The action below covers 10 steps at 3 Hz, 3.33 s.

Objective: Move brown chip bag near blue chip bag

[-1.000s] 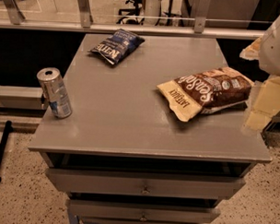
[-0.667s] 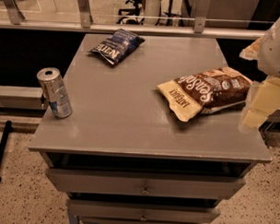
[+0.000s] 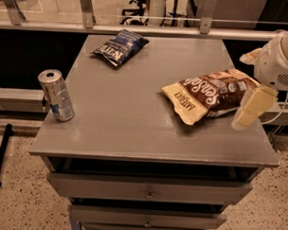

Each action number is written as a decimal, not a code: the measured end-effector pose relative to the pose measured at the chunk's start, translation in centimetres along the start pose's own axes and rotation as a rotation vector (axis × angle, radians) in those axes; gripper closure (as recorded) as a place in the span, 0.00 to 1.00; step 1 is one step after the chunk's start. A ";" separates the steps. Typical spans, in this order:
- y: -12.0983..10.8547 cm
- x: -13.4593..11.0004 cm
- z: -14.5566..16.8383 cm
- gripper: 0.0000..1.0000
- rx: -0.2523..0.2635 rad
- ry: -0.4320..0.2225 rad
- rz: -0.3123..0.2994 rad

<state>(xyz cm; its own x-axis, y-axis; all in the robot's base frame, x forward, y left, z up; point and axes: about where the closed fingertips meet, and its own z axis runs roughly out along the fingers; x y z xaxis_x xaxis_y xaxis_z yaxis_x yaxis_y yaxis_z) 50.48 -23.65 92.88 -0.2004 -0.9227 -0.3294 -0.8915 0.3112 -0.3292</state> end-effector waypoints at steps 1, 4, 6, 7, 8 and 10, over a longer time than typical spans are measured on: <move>-1.2 0.3 2.5 0.00 0.017 -0.037 0.013; -3.8 0.5 6.9 0.39 0.070 -0.103 0.068; -4.8 -1.0 5.4 0.93 0.122 -0.160 0.047; -6.1 -1.8 1.2 1.00 0.204 -0.194 0.033; -6.1 -1.8 1.2 1.00 0.204 -0.194 0.033; -10.5 -5.9 0.4 1.00 0.349 -0.327 -0.138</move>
Offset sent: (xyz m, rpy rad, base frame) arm 0.0616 -0.0035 -0.0522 0.0866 -0.0745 -0.0446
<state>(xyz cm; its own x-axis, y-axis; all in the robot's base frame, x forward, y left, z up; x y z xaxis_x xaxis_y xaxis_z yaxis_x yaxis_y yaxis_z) 61.16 -21.37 97.96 0.0976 -0.8583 -0.5037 -0.7002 0.3004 -0.6476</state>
